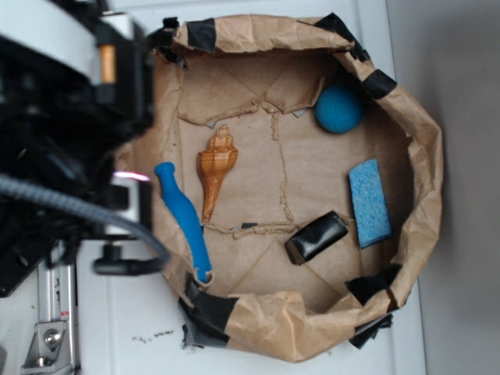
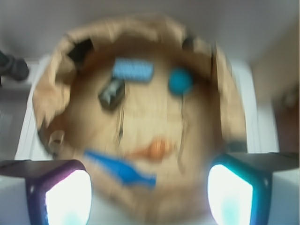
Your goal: Grab the blue sponge.
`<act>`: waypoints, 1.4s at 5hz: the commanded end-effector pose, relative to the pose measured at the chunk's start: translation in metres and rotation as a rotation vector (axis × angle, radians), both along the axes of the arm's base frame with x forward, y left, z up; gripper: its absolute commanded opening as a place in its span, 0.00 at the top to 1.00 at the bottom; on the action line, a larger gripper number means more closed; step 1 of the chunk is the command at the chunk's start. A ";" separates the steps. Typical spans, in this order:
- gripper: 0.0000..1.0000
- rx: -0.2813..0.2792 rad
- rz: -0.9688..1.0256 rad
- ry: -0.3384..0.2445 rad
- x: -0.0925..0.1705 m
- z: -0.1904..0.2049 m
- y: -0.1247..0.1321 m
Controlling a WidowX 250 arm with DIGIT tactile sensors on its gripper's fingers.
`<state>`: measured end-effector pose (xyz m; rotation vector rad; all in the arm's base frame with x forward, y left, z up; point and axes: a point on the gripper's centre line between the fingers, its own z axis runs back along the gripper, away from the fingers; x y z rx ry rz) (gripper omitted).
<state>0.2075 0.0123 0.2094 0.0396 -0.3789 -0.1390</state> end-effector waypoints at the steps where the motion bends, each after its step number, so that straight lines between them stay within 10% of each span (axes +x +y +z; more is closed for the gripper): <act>1: 0.00 0.327 -0.401 -0.119 0.070 -0.038 -0.040; 3: 0.00 0.361 -0.605 -0.038 0.089 -0.091 -0.031; 4: 0.00 0.231 -0.700 0.011 0.095 -0.115 -0.019; 7: 0.00 0.339 -0.872 0.039 0.116 -0.137 -0.052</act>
